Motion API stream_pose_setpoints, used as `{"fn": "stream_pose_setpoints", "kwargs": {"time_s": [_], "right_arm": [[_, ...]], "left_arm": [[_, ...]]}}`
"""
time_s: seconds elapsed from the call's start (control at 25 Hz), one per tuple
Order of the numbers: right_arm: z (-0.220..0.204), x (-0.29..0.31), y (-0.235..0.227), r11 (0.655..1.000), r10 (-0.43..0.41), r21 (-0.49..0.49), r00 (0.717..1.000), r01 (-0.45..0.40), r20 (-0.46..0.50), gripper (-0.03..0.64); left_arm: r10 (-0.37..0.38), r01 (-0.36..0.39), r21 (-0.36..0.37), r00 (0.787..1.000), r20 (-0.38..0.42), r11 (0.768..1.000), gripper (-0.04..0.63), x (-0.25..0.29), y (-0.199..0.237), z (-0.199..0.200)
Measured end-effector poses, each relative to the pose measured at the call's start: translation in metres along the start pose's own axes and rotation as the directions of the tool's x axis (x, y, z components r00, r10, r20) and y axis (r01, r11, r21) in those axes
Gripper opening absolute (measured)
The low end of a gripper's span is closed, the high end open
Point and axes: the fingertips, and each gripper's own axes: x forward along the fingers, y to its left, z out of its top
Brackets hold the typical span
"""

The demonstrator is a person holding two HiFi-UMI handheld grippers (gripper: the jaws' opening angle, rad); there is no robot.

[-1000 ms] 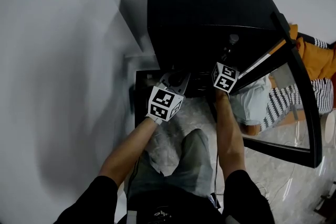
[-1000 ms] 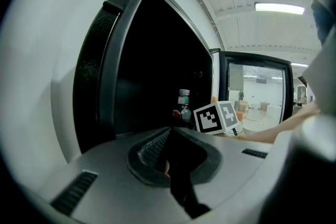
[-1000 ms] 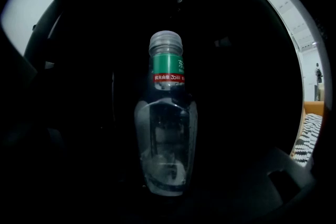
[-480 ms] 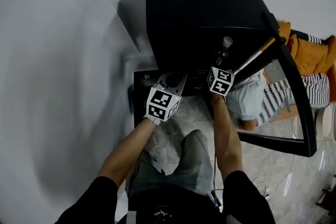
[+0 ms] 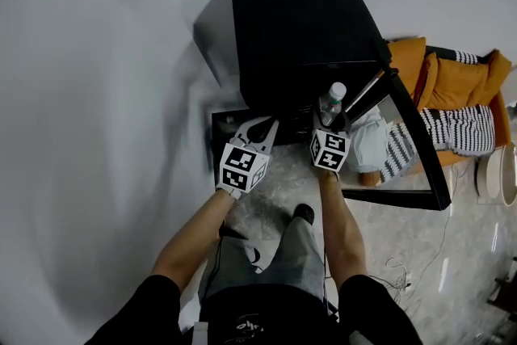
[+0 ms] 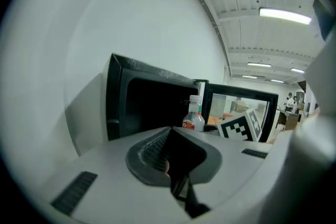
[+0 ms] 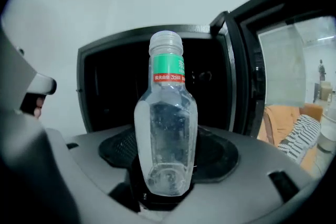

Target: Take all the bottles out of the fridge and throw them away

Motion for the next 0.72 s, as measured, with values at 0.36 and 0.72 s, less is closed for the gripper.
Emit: {"fn": "stream_pose_setpoints", "kwargs": {"time_s": [0.36,0.72], "right_arm": [[0.088,-0.102,0.033,0.999,0.039,-0.006,0.999,-0.039,0.009,0.304],[0.123,-0.124,0.061,0.993,0.114,-0.039,0.993,-0.112,0.04,0.304]], "left_arm": [[0.046,-0.045,-0.05,0.999,0.017,0.998,0.002,-0.077,-0.028,0.071],[0.107,-0.104,-0.061,0.993,0.054,0.993,0.002,-0.113,-0.022,0.089]]}}
